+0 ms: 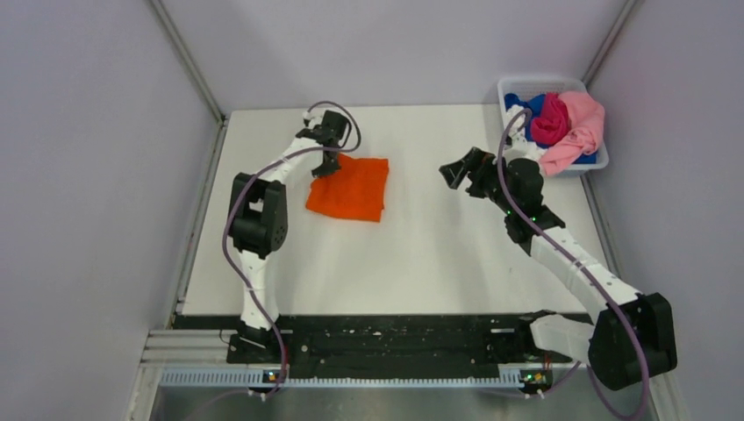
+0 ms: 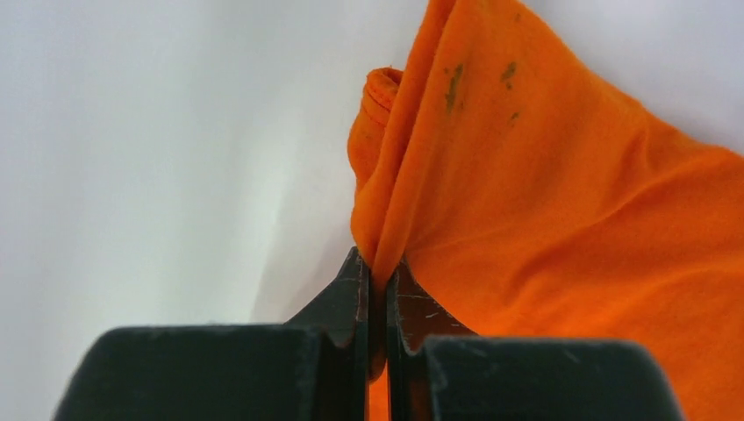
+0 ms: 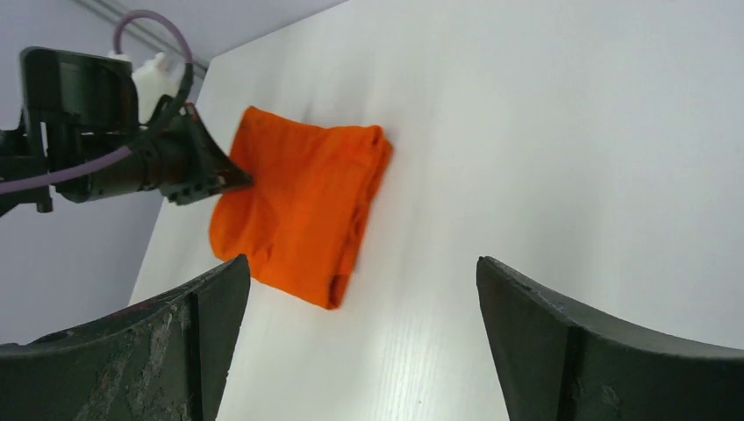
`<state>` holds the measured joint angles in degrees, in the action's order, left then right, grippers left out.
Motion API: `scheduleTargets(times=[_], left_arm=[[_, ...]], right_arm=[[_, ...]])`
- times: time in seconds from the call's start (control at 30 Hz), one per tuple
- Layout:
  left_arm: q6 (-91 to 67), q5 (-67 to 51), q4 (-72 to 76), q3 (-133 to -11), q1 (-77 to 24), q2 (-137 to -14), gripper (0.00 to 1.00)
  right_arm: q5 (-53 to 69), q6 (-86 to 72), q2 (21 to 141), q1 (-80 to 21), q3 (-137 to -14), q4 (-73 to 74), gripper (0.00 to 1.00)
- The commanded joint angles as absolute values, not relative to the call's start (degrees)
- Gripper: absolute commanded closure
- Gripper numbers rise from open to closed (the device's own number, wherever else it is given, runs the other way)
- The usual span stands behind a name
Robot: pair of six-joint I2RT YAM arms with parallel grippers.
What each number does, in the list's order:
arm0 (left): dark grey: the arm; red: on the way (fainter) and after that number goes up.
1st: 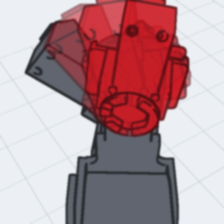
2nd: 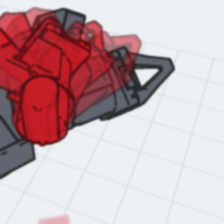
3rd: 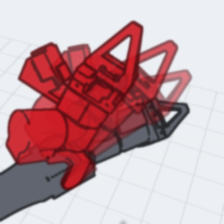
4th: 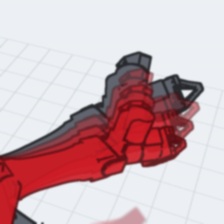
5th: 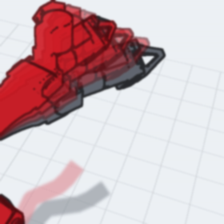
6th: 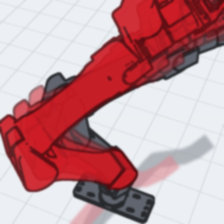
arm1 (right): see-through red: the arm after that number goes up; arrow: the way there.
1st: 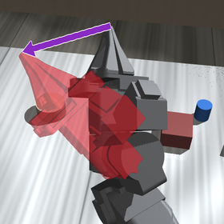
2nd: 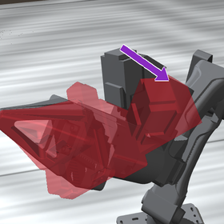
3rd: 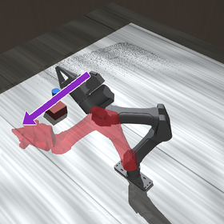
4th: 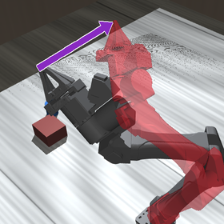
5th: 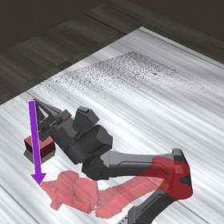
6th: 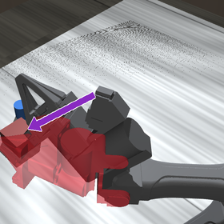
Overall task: Fold and stack the t-shirts
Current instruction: Put the neatly folded tshirt into the corner of the board with the left arm
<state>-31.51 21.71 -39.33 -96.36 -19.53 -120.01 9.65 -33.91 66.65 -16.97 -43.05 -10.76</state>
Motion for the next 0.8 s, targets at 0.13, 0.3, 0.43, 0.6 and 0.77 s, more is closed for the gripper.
scheduleTargets(times=[0.13, 0.3, 0.43, 0.6, 0.77], left_arm=[[-19.43, 48.36, -44.56, -110.03, -13.67, -127.82, 1.0], [-12.93, 46.71, -38.35, -116.14, -7.07, -130.9, 1.0], [-5.18, 47.45, -33.78, -125.64, -2.86, -137.19, 1.0], [3.12, 49.97, -27.36, -131.19, -0.55, -142.39, 1.0], [6.12, 53.08, -23.31, -132.29, 1.08, -143.3, 1.0]], right_arm=[[1.52, -31.29, 60.02, -16.41, -40.54, -7.36, 0.01], [0.79, -30.85, 58.39, -16.36, -39.16, -7.39, 0.01], [0.89, -30.94, 56.92, -16.43, -37.61, -8.1, 0.01], [-2.04, -30.63, 55.29, -16.41, -36.18, -7.02, 0.01], [-2.18, -30.59, 54.08, -16.42, -35.49, -8.41, 0.01]])
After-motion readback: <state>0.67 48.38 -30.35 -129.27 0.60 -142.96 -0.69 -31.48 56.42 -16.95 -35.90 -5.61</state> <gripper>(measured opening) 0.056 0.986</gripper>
